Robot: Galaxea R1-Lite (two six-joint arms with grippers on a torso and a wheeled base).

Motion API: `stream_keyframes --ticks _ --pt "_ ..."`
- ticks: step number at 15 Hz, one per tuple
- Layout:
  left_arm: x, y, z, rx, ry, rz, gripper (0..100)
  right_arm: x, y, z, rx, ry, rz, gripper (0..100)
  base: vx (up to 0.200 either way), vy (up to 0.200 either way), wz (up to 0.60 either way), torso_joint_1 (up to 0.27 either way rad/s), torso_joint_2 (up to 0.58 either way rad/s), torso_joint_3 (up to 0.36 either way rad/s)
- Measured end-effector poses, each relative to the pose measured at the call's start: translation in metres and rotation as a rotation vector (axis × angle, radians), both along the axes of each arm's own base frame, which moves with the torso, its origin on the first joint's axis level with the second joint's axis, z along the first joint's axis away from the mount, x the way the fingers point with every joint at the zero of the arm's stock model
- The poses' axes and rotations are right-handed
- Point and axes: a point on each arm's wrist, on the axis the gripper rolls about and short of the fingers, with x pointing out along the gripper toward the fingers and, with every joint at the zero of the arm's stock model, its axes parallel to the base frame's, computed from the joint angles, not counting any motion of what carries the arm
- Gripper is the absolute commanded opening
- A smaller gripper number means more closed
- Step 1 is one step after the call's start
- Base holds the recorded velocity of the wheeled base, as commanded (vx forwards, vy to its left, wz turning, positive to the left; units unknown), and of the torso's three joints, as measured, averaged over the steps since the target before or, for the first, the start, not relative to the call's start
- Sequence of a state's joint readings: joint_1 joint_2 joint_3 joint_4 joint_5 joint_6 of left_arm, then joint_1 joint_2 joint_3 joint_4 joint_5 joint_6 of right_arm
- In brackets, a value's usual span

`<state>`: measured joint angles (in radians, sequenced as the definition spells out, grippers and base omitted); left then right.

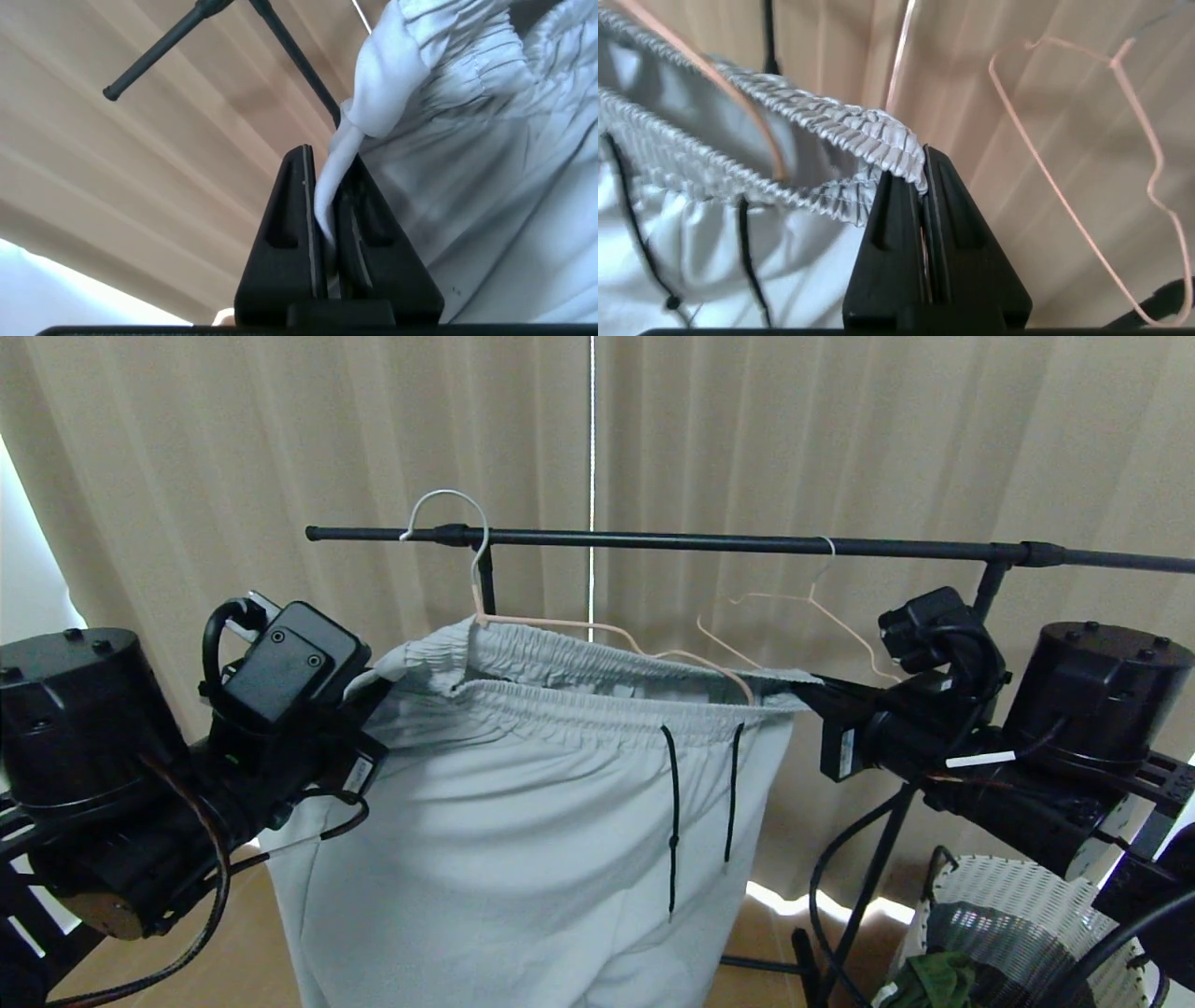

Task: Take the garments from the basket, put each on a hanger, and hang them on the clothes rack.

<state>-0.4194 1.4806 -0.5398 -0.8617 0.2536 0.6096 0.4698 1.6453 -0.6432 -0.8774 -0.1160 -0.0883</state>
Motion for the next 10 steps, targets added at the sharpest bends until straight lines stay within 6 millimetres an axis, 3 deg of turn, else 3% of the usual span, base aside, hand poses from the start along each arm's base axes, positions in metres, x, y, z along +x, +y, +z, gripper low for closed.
stream_keyframes --ticks 7,8,10 --pt "0.004 -0.003 0.004 -0.011 -0.01 0.002 0 -0.019 0.029 0.003 -0.011 0.019 0.129 0 0.0 0.0 0.0 0.0 0.0 0.0" --pt "0.005 -0.004 0.004 -0.013 -0.012 0.003 0 -0.02 0.03 0.003 -0.012 0.021 0.133 100 0.0 0.0 0.0 0.0 0.0 0.0" --pt "0.005 -0.004 0.004 -0.011 -0.011 0.003 0 -0.022 0.03 0.003 -0.012 0.021 0.136 100 0.0 0.0 0.0 0.0 0.0 0.0"
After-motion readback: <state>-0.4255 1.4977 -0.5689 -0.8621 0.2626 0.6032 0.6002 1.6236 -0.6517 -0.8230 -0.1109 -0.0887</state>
